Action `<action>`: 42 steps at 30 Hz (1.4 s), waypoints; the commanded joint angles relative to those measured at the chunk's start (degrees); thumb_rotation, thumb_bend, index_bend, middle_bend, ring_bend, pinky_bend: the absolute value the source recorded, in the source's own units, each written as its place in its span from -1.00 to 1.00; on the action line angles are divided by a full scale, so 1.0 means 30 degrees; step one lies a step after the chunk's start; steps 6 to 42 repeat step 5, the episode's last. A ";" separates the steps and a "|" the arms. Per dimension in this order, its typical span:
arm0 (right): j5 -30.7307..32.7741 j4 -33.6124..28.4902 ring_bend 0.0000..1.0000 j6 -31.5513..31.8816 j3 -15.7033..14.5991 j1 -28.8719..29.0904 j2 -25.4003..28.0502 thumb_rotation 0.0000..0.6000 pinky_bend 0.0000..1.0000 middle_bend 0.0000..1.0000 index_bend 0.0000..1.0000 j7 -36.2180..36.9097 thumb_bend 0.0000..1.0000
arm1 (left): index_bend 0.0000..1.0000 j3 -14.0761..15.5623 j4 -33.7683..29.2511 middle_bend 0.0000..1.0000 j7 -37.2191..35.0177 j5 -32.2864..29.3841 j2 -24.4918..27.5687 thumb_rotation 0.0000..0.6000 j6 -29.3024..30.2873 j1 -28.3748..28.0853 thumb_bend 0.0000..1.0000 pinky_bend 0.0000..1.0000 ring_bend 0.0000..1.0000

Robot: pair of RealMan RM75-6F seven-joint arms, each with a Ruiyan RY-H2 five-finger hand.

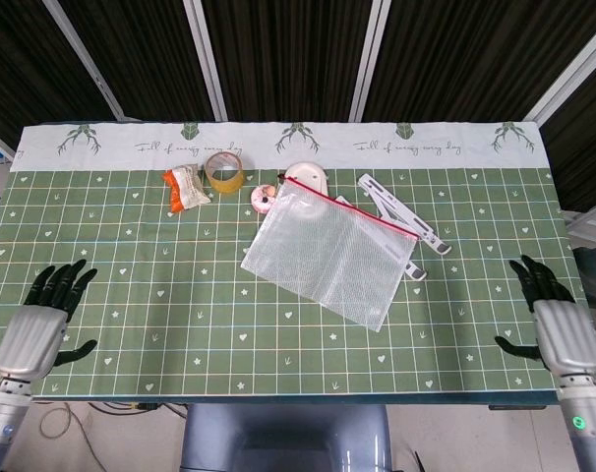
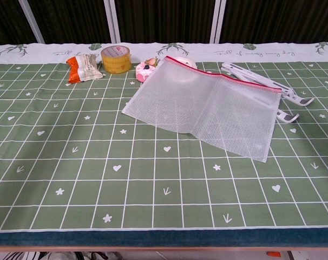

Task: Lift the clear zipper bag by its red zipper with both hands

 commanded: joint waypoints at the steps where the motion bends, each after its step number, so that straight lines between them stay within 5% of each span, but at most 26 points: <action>1: -0.1493 0.1933 -1.00 0.1759 -0.0890 -0.1459 -0.0216 1.00 -0.58 -1.00 -1.00 0.1038 -0.78 | -1.00 0.0364 0.1911 -1.00 -0.1167 0.0680 -0.0769 1.00 0.1337 0.1275 -1.00 -1.00 -1.00; 5: -0.2232 0.3879 -1.00 0.3180 -0.0921 -0.2348 -0.1260 1.00 -0.59 -1.00 -1.00 0.1929 -0.78 | -1.00 0.0236 0.3440 -1.00 -0.2046 0.1049 -0.1219 1.00 0.1943 0.2008 -1.00 -1.00 -1.00; 42: -0.2232 0.3879 -1.00 0.3180 -0.0921 -0.2348 -0.1260 1.00 -0.59 -1.00 -1.00 0.1929 -0.78 | -1.00 0.0236 0.3440 -1.00 -0.2046 0.1049 -0.1219 1.00 0.1943 0.2008 -1.00 -1.00 -1.00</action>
